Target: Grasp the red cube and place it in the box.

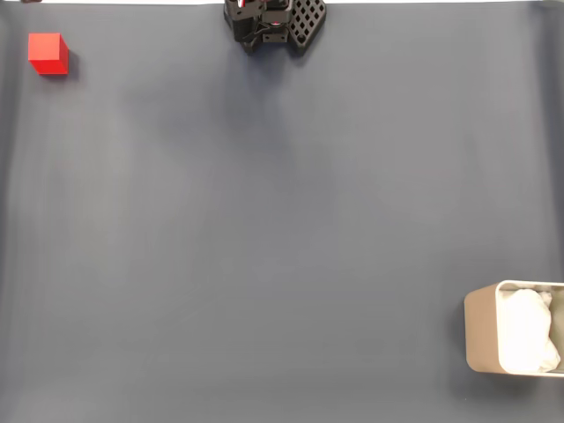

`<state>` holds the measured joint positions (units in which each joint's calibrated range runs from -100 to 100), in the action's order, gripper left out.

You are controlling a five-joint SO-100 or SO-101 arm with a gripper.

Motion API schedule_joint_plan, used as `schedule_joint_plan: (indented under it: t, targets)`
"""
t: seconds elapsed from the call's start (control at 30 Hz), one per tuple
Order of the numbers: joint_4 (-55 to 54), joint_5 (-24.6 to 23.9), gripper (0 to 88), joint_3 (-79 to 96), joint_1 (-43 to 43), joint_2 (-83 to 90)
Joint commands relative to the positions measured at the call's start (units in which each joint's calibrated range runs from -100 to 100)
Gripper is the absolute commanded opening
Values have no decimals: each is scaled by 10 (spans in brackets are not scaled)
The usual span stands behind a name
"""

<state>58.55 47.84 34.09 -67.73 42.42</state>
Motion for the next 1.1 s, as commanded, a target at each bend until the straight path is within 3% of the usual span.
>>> schedule_joint_plan:
  t: [0.0,0.13,0.47,1.07]
  targets:
    - [3,-4,10,9,-19,22]
    - [3,0,14,32,-34,26]
    - [-1,-6,153,55,-52,22]
    - [-49,-25,291,78,-49,-27]
